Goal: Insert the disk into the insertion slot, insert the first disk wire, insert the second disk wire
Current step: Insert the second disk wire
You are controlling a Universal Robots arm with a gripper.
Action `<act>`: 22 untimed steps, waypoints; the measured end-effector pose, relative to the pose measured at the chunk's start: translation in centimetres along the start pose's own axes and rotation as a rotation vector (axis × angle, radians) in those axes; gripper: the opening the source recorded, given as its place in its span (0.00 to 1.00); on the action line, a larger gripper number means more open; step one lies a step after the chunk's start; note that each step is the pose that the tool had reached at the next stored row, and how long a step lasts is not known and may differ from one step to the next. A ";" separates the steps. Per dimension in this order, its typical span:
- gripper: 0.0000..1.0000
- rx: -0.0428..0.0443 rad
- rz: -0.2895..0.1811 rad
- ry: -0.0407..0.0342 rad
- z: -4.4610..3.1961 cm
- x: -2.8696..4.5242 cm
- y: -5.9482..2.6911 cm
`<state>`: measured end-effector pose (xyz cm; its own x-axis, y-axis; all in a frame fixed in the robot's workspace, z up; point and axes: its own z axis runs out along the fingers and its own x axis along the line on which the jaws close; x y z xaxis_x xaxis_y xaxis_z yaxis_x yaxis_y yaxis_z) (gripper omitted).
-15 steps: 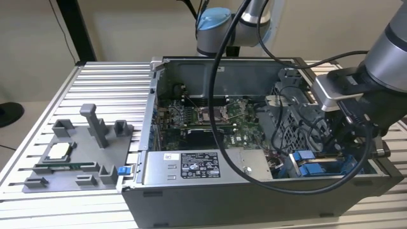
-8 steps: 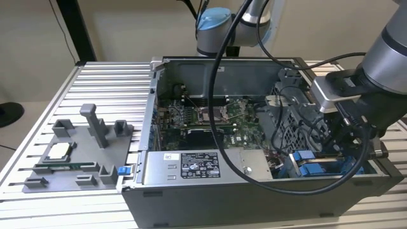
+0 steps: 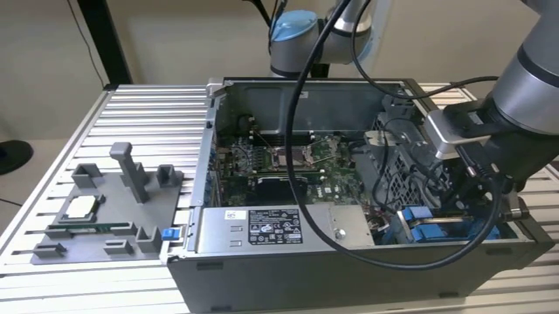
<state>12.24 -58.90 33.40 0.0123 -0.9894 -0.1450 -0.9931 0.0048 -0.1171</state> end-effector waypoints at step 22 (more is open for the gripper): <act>1.00 -0.0001 -0.002 0.0113 -4.74 -0.71 -0.57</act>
<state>12.24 -58.89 38.22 0.0126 -0.9909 -0.1336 -0.9931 0.0031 -0.1173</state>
